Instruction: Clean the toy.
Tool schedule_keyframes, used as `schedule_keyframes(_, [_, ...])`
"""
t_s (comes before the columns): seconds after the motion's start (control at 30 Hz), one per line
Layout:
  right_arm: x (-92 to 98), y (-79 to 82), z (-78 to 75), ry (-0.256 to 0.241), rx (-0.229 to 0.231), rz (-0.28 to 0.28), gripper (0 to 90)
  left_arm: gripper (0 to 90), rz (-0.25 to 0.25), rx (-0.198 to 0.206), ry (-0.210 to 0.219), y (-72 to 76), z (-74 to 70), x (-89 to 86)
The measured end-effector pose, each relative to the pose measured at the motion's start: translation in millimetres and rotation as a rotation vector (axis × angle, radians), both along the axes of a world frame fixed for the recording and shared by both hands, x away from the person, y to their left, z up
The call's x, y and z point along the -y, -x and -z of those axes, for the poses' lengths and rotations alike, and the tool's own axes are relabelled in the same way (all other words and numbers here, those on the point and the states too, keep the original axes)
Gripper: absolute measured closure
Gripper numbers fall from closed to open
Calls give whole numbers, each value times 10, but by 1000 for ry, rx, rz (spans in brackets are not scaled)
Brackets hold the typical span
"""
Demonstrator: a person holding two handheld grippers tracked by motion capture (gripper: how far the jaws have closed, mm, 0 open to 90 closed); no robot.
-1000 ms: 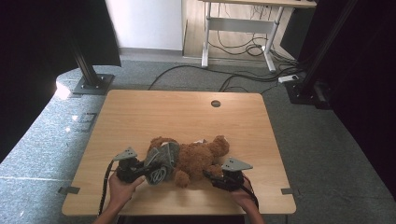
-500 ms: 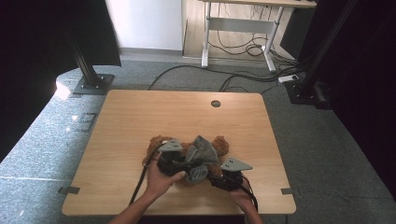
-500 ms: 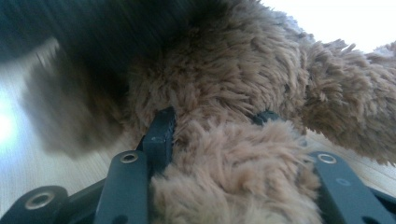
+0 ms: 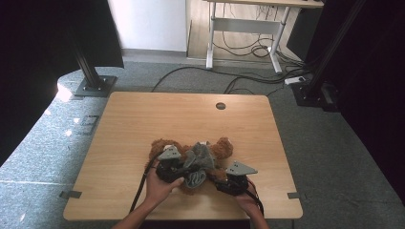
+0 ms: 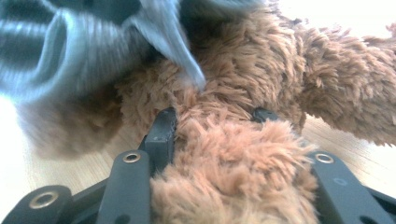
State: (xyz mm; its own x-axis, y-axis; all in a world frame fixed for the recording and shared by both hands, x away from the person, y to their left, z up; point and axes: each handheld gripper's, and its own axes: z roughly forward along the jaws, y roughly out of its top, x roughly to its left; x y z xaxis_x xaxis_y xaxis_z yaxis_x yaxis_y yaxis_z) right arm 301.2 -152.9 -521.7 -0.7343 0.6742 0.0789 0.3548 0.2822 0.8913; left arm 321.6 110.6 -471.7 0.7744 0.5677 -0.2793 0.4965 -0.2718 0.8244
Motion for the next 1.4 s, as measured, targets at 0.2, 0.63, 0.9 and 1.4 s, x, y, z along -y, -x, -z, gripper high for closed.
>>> schedule_keyframes(0.2, [11,-5,15,-5,-2,5,536,737,-100,-25,33,-113,55,-436])
schedule_keyframes(0.63, [10,-25,33,-16,-3,21,534,737,-163,-9,97,-79,32,-851])
schedule_keyframes(0.9, [6,-25,40,-10,0,25,532,733,-211,-13,93,-25,68,-1089])
schedule_keyframes(1.4, [26,-54,79,8,-4,46,529,731,-318,-106,77,-119,299,-1464])
